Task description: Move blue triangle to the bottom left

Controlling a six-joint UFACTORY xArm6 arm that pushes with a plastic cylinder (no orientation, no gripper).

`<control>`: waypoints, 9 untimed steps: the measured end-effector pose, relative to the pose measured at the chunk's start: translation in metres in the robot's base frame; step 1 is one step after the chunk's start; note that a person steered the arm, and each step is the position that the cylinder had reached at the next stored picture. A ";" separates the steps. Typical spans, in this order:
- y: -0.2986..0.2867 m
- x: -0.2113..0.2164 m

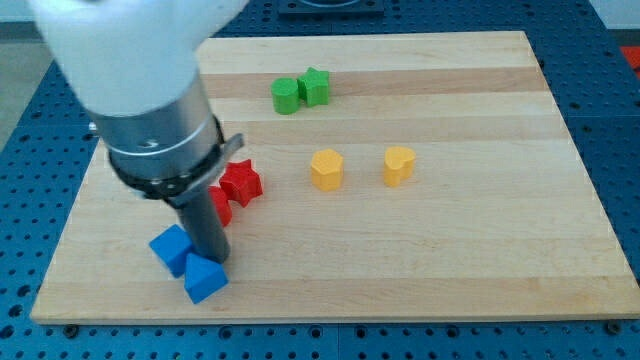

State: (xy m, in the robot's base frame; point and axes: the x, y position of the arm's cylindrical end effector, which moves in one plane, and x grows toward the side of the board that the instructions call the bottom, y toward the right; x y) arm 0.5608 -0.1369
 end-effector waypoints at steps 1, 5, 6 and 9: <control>-0.022 0.000; -0.001 0.003; 0.065 0.003; 0.091 0.040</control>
State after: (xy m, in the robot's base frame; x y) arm 0.6011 -0.0455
